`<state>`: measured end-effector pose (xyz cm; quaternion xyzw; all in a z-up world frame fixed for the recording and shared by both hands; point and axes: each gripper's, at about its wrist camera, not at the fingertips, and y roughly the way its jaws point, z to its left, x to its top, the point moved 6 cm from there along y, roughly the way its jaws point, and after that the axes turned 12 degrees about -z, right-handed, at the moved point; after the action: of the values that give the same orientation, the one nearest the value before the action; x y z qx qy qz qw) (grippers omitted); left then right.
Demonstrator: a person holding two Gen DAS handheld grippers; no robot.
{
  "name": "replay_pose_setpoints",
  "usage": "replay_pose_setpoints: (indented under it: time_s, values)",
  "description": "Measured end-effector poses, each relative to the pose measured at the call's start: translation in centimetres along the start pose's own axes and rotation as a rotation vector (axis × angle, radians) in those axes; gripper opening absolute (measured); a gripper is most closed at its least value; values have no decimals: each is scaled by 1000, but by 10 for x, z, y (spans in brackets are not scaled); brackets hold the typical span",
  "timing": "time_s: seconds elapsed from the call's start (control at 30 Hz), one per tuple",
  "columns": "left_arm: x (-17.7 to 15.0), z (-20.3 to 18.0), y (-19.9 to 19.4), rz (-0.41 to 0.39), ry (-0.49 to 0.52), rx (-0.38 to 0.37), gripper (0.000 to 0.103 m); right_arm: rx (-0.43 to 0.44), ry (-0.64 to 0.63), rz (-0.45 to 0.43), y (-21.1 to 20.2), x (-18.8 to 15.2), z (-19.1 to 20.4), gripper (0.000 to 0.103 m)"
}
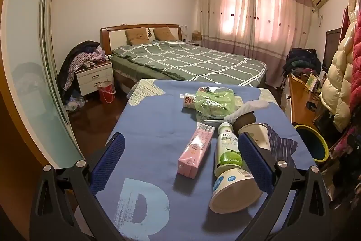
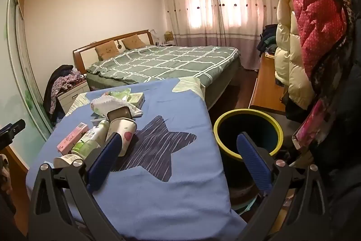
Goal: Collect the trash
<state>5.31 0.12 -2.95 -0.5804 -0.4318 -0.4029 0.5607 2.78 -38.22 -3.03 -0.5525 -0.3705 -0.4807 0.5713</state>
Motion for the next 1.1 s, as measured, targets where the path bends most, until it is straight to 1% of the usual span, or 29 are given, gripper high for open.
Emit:
replay_pose_setpoints:
  time_s: [0.03,0.13,0.23,0.27,0.4,0.5,1.1]
  values:
    - [0,0,0,4,-4,0,99,0,-2,-3,-1,0,1,97]
    - [6,0,-8,-23,4,12,99,5,18,11,0,-2,2,97]
    - [6,0,-4,-8,2,13,99,8,22,13,-1,-3,2,97]
    - [7,-1,-4,-8,3,14,99,8,16,22,5,-5,2,97]
    - [3,0,-1,-19,2,13,99,13,23,26,8,-4,1,97]
    - [2,0,-1,-18,1,11,99,16,19,31,8,-10,3,97]
    - [3,-9,-2,-11,22,0,99,20,26,33,10,-13,2,97]
